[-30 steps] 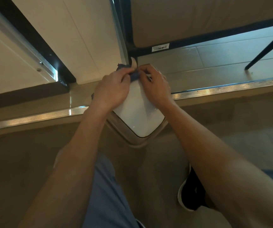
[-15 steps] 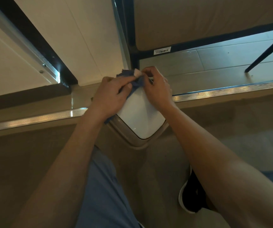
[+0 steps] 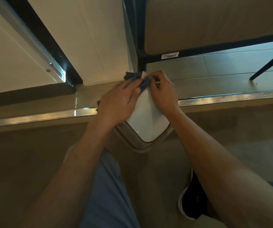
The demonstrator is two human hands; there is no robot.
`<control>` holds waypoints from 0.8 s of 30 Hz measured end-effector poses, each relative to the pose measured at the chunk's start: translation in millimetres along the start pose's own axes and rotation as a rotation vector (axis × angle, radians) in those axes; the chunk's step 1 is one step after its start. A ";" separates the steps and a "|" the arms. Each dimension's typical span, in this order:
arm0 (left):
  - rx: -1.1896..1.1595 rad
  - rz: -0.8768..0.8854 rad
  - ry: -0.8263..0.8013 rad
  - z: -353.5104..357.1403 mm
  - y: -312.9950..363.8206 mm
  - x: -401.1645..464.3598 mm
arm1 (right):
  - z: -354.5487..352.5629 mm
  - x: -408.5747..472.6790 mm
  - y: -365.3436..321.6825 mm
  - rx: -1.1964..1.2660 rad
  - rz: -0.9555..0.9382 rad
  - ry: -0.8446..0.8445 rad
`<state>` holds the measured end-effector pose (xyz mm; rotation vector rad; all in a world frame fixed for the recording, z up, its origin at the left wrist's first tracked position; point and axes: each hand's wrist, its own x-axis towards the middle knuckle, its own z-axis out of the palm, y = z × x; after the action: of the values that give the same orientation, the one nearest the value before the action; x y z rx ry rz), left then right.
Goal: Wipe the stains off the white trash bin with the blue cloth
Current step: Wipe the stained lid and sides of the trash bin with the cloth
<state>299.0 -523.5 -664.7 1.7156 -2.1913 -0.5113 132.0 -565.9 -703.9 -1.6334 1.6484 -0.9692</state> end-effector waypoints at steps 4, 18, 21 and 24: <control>-0.128 -0.302 -0.147 -0.5 -23.1 30.9 | -0.9 0.5 -1.9 -0.021 0.014 -0.005; -0.198 -0.361 -0.207 -2.2 -24.3 42.0 | -2.0 -0.4 -5.4 -0.051 0.012 -0.013; -0.059 -0.311 -0.214 2.7 1.7 68.6 | -1.2 0.7 -4.8 -0.057 0.014 -0.009; 0.045 -0.083 -0.089 2.3 18.7 36.6 | 0.3 0.0 -3.7 -0.064 0.021 0.006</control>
<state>273.3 -554.7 -657.3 1.8476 -2.2157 -0.5736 134.2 -565.8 -700.9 -1.6533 1.7133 -0.9198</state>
